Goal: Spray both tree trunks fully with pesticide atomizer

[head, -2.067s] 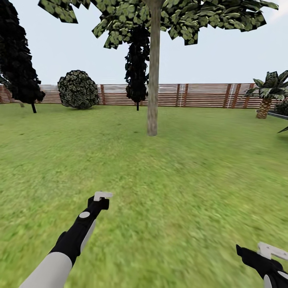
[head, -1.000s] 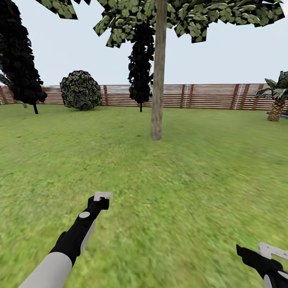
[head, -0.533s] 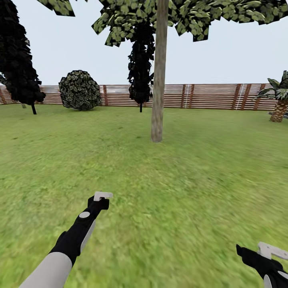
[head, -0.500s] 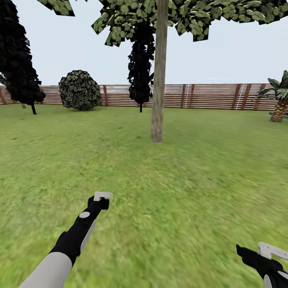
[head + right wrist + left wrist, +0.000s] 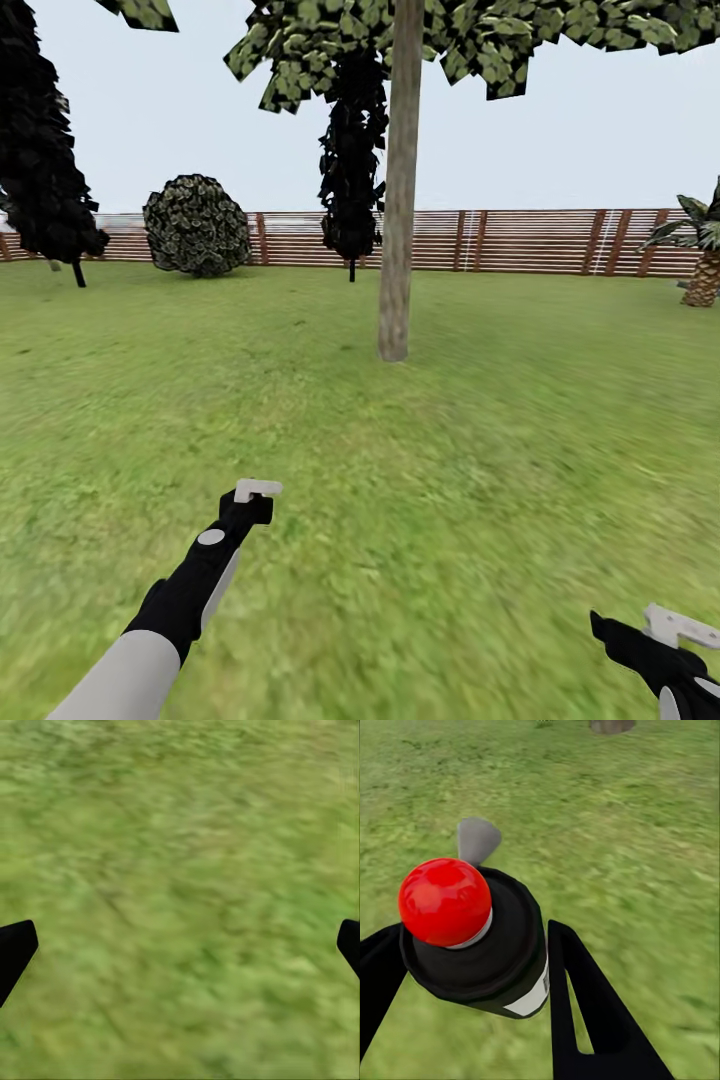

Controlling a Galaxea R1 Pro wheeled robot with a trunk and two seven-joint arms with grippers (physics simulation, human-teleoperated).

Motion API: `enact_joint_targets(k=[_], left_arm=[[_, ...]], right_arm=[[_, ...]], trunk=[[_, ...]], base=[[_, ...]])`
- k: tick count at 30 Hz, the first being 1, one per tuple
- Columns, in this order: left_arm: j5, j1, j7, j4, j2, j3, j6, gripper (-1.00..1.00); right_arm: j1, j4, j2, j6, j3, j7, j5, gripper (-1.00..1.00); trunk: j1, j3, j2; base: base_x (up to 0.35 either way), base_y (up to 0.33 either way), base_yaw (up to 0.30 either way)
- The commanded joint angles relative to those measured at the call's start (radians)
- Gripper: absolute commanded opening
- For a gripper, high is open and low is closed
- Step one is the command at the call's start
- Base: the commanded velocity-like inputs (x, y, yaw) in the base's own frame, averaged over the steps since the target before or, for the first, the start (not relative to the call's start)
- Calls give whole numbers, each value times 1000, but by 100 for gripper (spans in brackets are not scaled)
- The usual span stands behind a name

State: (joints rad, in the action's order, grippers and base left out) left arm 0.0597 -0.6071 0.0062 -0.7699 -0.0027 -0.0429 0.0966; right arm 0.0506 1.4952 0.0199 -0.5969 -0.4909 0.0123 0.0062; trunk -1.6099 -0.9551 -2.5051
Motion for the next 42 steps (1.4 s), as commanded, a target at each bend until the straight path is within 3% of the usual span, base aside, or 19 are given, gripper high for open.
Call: enact_joint_targets(k=[1, 42], left_arm=[[0, 0, 0, 0, 0, 0, 0, -100], [0, 0, 0, 0, 0, 0, 0, -100]], right_arm=[[0, 0, 0, 0, 0, 0, 0, 100], [0, 0, 0, -1, 0, 0, 0, 100]], trunk=[[0, 0, 0], [0, 0, 0]], base=[[329, 0, -95], [329, 52, -33]])
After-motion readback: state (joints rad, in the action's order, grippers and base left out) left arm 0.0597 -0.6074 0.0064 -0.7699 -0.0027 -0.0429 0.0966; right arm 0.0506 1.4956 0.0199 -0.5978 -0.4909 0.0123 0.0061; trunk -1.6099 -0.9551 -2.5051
